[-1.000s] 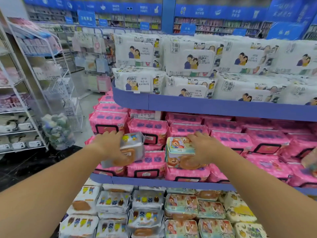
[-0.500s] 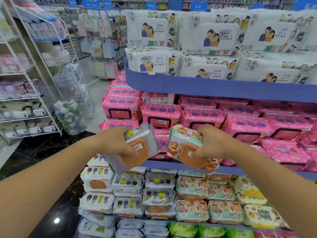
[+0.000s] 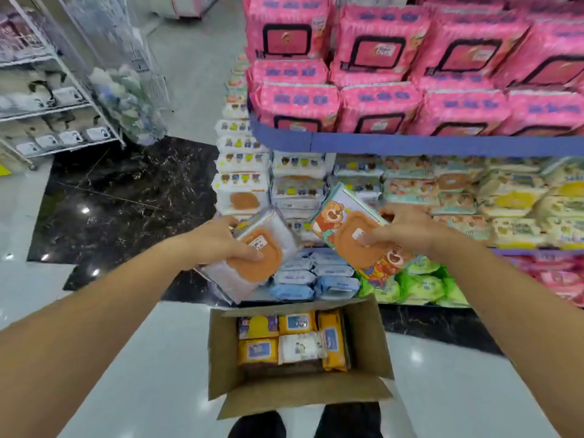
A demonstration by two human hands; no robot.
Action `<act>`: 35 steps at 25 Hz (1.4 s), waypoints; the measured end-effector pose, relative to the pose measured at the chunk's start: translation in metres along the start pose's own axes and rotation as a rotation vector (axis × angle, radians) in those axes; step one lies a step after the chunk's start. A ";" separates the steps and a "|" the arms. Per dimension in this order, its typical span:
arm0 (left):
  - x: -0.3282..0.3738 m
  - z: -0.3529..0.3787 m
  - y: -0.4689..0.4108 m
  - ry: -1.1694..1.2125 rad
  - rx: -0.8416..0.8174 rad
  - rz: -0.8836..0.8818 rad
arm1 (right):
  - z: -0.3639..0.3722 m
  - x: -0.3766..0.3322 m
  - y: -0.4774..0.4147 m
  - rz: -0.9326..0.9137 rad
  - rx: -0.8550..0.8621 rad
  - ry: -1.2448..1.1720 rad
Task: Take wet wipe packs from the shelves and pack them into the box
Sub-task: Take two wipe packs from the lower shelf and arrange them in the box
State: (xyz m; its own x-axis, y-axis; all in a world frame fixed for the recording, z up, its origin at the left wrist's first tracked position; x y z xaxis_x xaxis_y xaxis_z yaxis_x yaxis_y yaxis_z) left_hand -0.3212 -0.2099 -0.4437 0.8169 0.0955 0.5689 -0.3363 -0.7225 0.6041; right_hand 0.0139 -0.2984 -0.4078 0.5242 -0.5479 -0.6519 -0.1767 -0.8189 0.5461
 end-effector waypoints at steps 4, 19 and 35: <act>-0.075 0.052 -0.002 -0.047 -0.079 -0.095 | 0.079 0.059 0.003 0.122 -0.124 -0.046; -0.305 0.330 -0.198 -0.340 -0.337 -0.190 | 0.333 0.336 -0.180 0.387 -0.464 0.138; -0.380 0.408 -0.251 -0.935 0.331 0.302 | 0.437 0.416 -0.256 0.655 0.116 -0.411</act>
State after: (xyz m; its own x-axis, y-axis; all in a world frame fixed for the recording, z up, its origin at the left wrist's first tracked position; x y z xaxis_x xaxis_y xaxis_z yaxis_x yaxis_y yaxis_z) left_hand -0.3556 -0.3442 -1.0395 0.8052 -0.5883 -0.0743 -0.5572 -0.7935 0.2447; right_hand -0.0869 -0.3912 -1.0485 -0.0637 -0.9265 -0.3710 -0.4413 -0.3073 0.8431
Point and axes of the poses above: each hand's wrist, its own y-axis away from the middle knuckle, its own z-axis out of the palm, x = y × z, the point moved 3 cm from there along -y, towards the middle knuckle, and after that the axes turned 5 degrees about -y, right-handed, at the moved point
